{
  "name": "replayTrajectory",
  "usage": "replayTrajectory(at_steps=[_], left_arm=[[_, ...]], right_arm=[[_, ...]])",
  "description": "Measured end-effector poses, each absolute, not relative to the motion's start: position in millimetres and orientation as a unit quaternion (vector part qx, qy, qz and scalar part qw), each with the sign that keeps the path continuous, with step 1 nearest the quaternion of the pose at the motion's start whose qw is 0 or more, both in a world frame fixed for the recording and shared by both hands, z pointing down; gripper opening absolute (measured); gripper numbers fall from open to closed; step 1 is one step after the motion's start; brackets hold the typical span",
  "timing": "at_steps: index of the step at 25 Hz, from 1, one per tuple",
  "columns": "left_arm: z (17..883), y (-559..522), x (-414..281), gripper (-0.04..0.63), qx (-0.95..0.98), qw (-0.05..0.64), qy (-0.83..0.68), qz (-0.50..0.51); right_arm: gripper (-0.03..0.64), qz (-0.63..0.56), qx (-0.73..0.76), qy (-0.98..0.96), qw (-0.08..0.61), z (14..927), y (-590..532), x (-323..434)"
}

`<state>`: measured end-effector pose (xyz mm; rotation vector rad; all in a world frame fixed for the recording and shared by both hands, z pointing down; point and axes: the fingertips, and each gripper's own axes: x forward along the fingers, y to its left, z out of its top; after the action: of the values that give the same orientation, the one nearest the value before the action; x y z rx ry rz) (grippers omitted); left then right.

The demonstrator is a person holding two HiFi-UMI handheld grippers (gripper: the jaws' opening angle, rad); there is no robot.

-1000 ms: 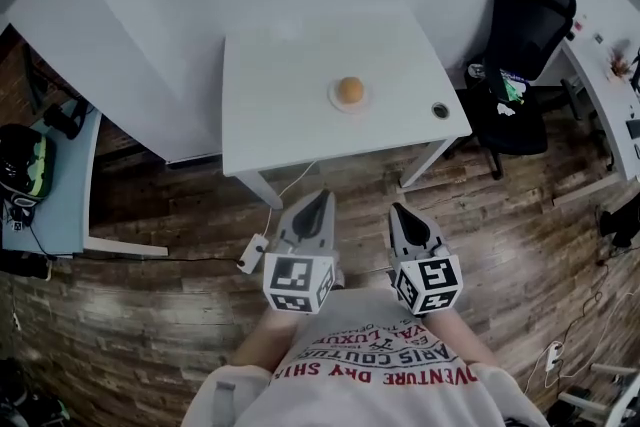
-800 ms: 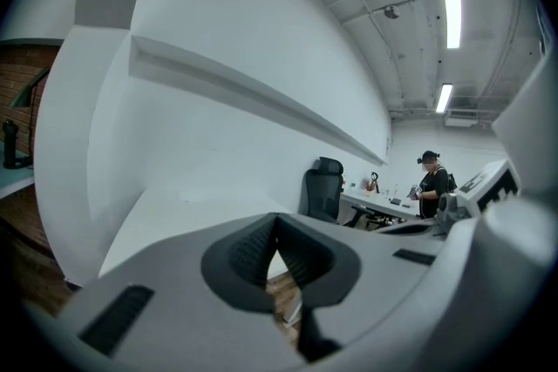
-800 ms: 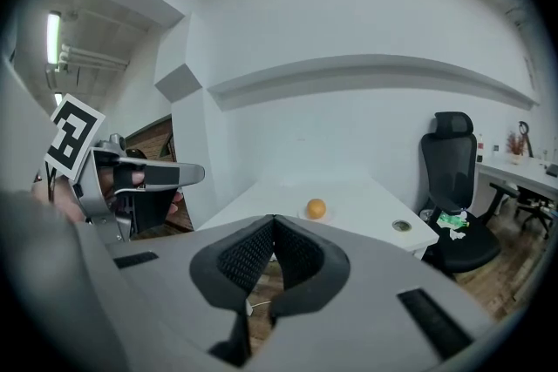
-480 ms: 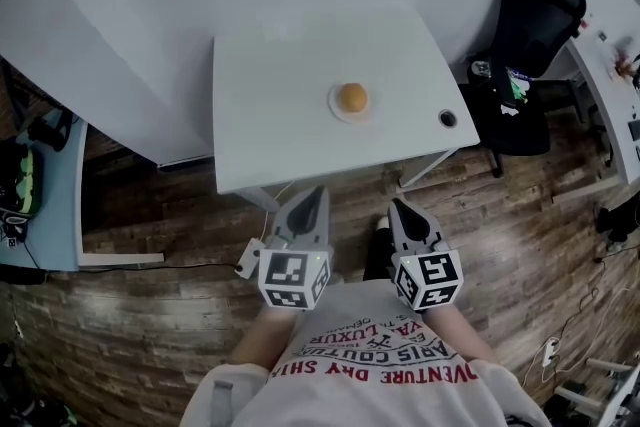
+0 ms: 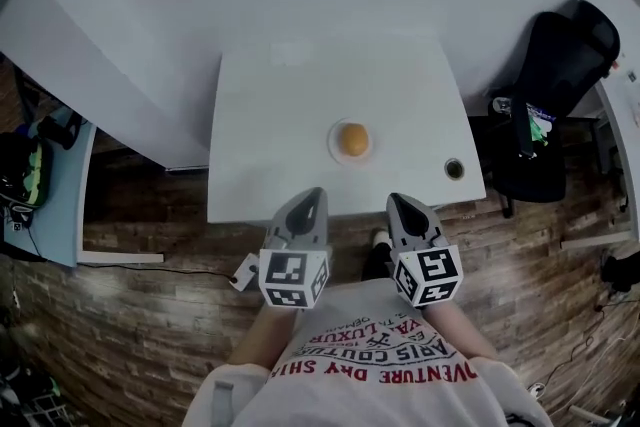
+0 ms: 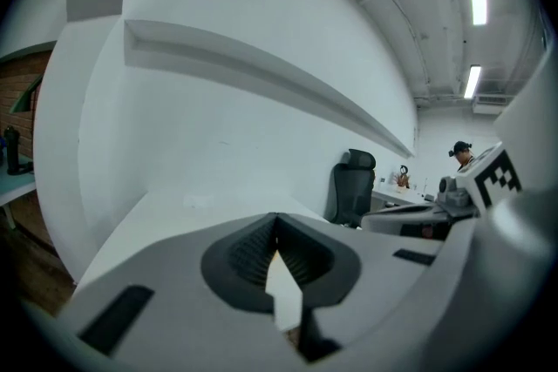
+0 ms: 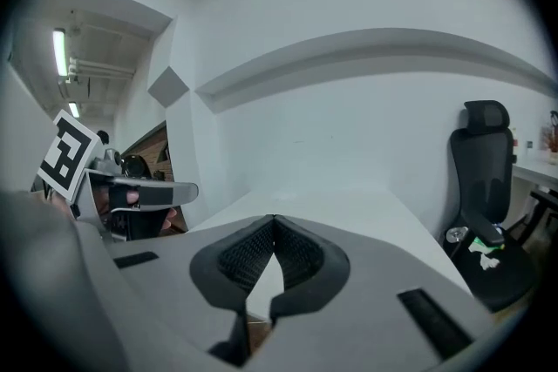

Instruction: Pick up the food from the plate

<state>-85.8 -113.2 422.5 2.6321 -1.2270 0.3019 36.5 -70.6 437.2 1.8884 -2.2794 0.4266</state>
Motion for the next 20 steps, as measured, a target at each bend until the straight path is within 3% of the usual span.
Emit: replayTrajectory(at_steps=[12,20], left_arm=[[439.7,-201.0,12.6,0.006,0.855,0.125,-0.486,0.13],[485.2,-230.2,34.7,0.008,0.823,0.167,-0.513,0.176]], right_arm=[[0.011,0.169,0.535,-0.821,0.108,454.3,-183.2,123.8],[0.011,0.184,0.491,-0.841,0.135,478.7,-227.0,145.9]])
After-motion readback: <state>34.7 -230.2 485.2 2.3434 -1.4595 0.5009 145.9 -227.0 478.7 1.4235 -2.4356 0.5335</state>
